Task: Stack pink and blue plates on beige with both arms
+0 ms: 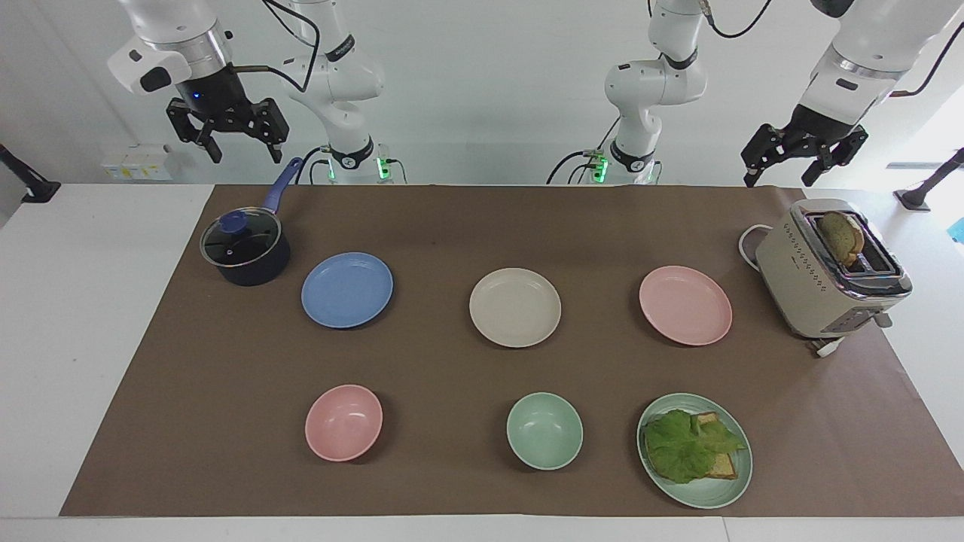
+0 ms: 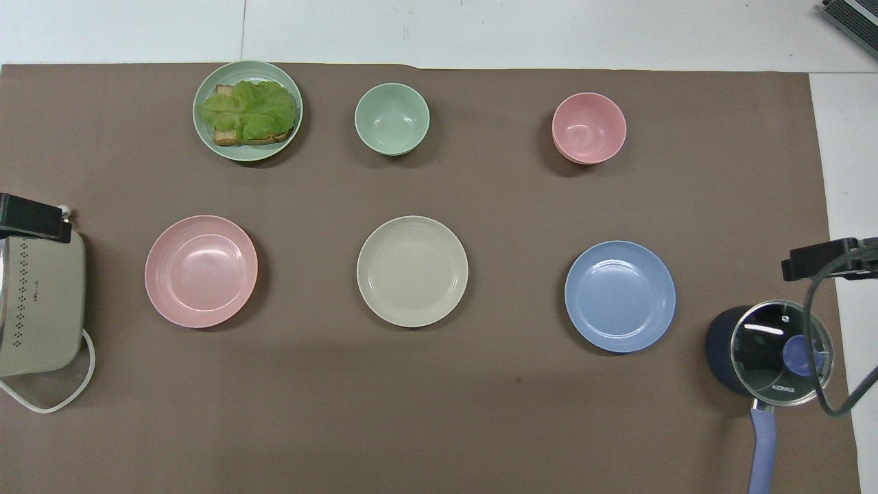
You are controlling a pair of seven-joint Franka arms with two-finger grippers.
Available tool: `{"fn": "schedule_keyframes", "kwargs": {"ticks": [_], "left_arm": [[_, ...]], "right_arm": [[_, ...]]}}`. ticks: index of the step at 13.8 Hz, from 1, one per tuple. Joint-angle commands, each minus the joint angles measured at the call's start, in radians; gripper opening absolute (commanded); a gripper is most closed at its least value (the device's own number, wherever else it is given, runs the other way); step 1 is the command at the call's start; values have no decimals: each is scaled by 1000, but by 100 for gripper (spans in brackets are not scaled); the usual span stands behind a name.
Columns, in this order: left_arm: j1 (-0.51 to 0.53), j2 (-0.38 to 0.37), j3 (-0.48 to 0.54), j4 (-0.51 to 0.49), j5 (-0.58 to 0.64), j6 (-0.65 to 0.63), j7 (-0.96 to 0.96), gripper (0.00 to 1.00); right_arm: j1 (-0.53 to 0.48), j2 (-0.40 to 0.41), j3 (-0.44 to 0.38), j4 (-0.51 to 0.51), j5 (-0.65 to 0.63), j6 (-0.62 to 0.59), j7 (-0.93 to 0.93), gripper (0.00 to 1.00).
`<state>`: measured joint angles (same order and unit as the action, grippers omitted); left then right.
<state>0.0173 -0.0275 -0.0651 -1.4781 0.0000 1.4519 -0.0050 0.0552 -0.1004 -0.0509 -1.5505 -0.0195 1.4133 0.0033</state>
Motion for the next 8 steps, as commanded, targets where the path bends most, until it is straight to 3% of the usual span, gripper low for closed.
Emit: {"fn": "schedule_keyframes", "kwargs": {"ticks": [1,4,8], "left_arm": [[-2,-28,2,-30,-14,-10,-1,100],[-5,-37,4,-112,-12,23,-4,100],[16,-42,8,-445,-5,347,34,100]], "right_arm": [[-9,-25,2,-28,10,4,-20,100],[-9,-25,3,-28,10,4,-22,100],[-9,-25,2,-28,10,4,-22,100]]}}
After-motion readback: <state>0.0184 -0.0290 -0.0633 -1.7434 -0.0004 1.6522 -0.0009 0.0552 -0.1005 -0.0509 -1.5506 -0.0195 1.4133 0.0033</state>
